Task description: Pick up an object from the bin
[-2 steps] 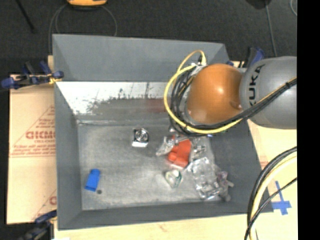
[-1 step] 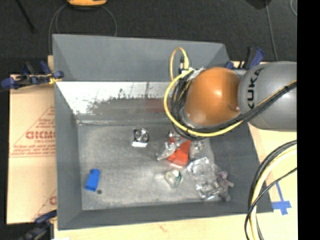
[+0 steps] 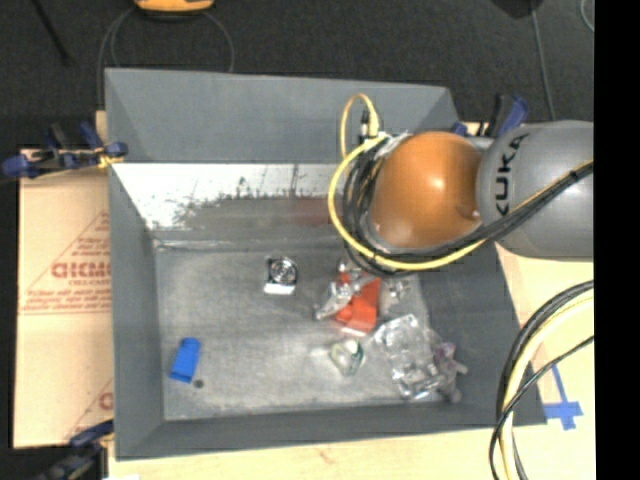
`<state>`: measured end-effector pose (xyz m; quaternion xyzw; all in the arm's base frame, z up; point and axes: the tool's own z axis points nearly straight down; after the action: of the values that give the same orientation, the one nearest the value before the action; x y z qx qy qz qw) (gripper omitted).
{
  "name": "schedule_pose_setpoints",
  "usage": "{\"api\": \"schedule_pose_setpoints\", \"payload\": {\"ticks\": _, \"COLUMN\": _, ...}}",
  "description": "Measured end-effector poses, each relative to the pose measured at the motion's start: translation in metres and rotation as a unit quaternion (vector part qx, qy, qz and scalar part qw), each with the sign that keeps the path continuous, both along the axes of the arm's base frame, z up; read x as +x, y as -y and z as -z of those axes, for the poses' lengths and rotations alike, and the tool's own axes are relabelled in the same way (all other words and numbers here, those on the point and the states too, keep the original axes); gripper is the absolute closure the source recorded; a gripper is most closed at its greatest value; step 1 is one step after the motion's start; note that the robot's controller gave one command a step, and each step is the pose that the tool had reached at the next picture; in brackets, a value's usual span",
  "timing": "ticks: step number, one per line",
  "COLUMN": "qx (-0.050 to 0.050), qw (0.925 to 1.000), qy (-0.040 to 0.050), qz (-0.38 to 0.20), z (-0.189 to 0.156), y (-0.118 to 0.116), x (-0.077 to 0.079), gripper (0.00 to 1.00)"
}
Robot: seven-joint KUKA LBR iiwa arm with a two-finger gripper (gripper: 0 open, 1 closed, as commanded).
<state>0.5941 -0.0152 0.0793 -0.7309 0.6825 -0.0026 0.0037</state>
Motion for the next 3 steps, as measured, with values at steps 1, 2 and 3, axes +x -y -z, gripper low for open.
{"api": "schedule_pose_setpoints", "payload": {"ticks": 1, "qx": 0.000, "qw": 1.0000, "qy": 0.0002, "qz": 0.001, "z": -0.001, "y": -0.001, "x": 0.001, "gripper": 1.00}}
{"api": "schedule_pose_setpoints", "payload": {"ticks": 2, "qx": -0.001, "qw": 1.0000, "qy": -0.0019, "qz": 0.005, "z": -0.017, "y": 0.000, "x": 0.002, "gripper": 1.00}}
{"api": "schedule_pose_setpoints", "payload": {"ticks": 3, "qx": -0.001, "qw": 1.0000, "qy": -0.0017, "qz": 0.008, "z": -0.050, "y": 0.001, "x": 0.003, "gripper": 1.00}}
